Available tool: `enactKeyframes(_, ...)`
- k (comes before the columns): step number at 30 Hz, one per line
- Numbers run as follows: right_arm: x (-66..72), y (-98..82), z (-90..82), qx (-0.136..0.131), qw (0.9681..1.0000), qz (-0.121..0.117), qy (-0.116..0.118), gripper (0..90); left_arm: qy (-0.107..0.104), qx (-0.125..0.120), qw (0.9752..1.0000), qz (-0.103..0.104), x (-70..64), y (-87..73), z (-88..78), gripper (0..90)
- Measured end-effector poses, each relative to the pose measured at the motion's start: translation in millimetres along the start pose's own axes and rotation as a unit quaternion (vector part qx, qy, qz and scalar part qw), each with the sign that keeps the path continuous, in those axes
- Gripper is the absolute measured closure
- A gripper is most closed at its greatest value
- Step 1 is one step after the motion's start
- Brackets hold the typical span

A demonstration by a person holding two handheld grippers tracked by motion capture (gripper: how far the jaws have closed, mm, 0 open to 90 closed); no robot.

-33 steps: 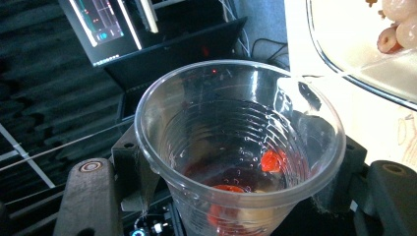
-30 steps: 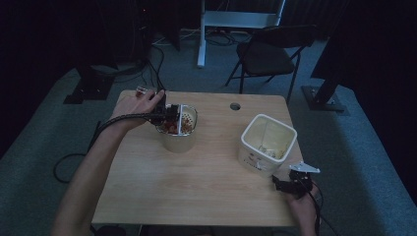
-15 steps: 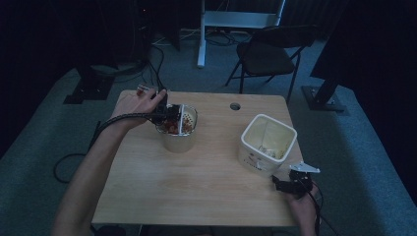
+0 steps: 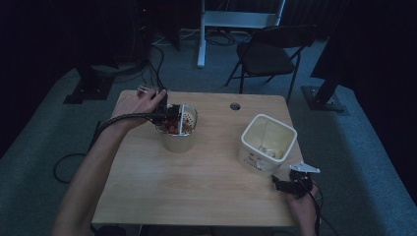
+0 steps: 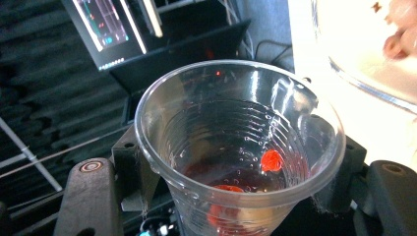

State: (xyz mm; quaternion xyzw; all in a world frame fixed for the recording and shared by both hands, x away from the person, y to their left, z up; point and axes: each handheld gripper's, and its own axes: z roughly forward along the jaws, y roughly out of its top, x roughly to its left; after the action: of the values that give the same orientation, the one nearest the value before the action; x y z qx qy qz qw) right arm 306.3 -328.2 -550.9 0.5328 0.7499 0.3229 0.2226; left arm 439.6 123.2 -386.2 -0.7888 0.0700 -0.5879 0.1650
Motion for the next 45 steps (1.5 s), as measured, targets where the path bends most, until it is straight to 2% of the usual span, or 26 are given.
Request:
enactKeyframes(4, 0.0, 0.0, 0.0, 0.0, 1.0, 0.0, 0.0, 11.7, -0.002, 0.005, 0.9999, -0.009, 1.8, -0.4, 2.3, 33.3)
enactKeyframes(13, 0.0, 0.0, 0.0, 0.0, 1.0, 0.0, 0.0, 11.7, 0.0, 0.005, 1.0, -0.004, 0.1, 0.5, 1.6, 33.2)
enactKeyframes(16, 0.0, 0.0, 0.0, 0.0, 1.0, 0.0, 0.0, 11.7, 0.0, -0.006, 1.0, -0.003, -1.2, 2.6, -1.8, 33.2)
enactKeyframes(20, 0.1, 0.0, 0.0, 0.0, 1.0, 0.0, 0.0, 11.8, -0.003, 0.011, 0.9999, -0.004, -3.8, 0.0, 3.7, 33.2)
enactKeyframes(23, 0.0, 0.0, 0.0, 0.0, 1.0, 0.0, 0.0, 11.7, -0.003, -0.001, 1.0, 0.002, -5.8, 0.6, -0.4, 33.2)
enactKeyframes(25, 0.0, 0.0, 0.0, 0.0, 1.0, 0.0, 0.0, 11.7, -0.003, 0.013, 0.9999, 0.001, -5.4, -1.0, 4.5, 33.2)
enactKeyframes(26, 0.0, 0.0, 0.0, 0.0, 1.0, 0.0, 0.0, 11.7, -0.003, 0.012, 0.9999, -0.002, -5.0, -0.6, 4.1, 33.2)
enactKeyframes(28, 0.0, 0.0, 0.0, 0.0, 1.0, 0.0, 0.0, 11.7, 0.002, -0.01, 0.9999, 0.003, -4.5, 4.7, -4.4, 33.2)
enactKeyframes(30, 0.0, 0.0, 0.0, 0.0, 1.0, 0.0, 0.0, 11.7, 0.003, -0.008, 1.0, 0.005, -4.0, 5.2, -2.8, 33.2)
enactKeyframes(31, 0.0, 0.0, 0.0, 0.0, 1.0, 0.0, 0.0, 11.7, 0.003, 0.006, 0.9999, 0.008, -3.2, 3.3, 1.1, 33.2)
enactKeyframes(32, 0.0, 0.0, 0.0, 0.0, 1.0, 0.0, 0.0, 11.7, 0.001, 0.01, 0.9999, 0.003, -3.2, 1.9, 2.9, 33.2)
enactKeyframes(34, 0.0, 0.0, 0.0, 0.0, 1.0, 0.0, 0.0, 11.7, 0.0, 0.004, 1.0, -0.003, -2.0, 1.3, -0.3, 33.2)
enactKeyframes(35, 0.0, 0.0, 0.0, 0.0, 1.0, 0.0, 0.0, 11.7, 0.002, -0.006, 1.0, -0.006, -1.9, 2.2, -3.2, 33.2)
enactKeyframes(41, 0.1, 0.0, 0.0, 0.0, 1.0, 0.0, 0.0, 11.7, 0.011, -0.001, 0.9999, 0.007, -5.8, 6.1, -2.2, 33.2)
enactKeyframes(42, 0.0, 0.0, 0.0, 0.0, 1.0, 0.0, 0.0, 11.7, -0.003, -0.013, 0.9997, -0.021, -5.0, 4.7, -3.9, 33.2)
enactKeyframes(43, 0.0, 0.0, 0.0, 0.0, 1.0, 0.0, 0.0, 11.7, -0.003, -0.013, 0.9997, -0.021, -5.0, 4.7, -3.9, 33.2)
enactKeyframes(44, 0.0, 0.0, 0.0, 0.0, 1.0, 0.0, 0.0, 11.7, -0.009, -0.016, 0.9991, -0.038, -3.2, 3.1, -3.8, 33.2)
enactKeyframes(45, 0.0, 0.0, 0.0, 0.0, 1.0, 0.0, 0.0, 11.7, -0.038, -0.038, 0.9934, -0.101, 3.9, -1.8, -4.2, 33.1)
